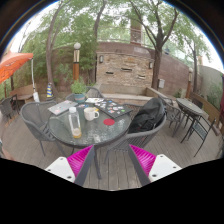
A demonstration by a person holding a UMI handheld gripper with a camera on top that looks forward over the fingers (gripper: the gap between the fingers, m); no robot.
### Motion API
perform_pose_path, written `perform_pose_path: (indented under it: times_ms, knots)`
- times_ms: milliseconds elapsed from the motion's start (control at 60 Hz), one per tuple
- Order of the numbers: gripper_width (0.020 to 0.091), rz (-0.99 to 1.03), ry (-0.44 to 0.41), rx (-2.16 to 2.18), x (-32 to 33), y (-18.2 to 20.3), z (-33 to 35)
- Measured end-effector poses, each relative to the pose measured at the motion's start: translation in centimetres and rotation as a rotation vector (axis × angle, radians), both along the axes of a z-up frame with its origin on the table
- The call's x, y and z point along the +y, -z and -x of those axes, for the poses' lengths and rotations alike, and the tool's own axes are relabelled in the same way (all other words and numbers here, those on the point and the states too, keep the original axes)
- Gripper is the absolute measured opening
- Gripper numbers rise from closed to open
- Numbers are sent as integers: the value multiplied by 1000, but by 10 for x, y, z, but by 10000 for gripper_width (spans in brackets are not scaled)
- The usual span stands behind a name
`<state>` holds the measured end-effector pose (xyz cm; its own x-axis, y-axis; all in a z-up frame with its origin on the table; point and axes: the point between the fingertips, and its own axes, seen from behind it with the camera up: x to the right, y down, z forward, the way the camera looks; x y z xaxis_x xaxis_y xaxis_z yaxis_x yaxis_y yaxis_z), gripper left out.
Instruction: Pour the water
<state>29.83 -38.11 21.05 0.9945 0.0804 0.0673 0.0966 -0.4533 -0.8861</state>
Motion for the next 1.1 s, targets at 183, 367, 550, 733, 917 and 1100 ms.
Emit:
perform_pose_path:
  times_ms: [183,367,550,733,917,1100]
  knots:
    - [820,19,41,-47,-9,6,-2]
    - [823,18,69,-55,-21,3,38]
    - [828,2,49,-23,-9,2,125]
    - [827,-66,-30,42,74,39,174]
    - [829,-147,-90,80,172,74,220]
    - [828,-178,-90,87,239,113,245]
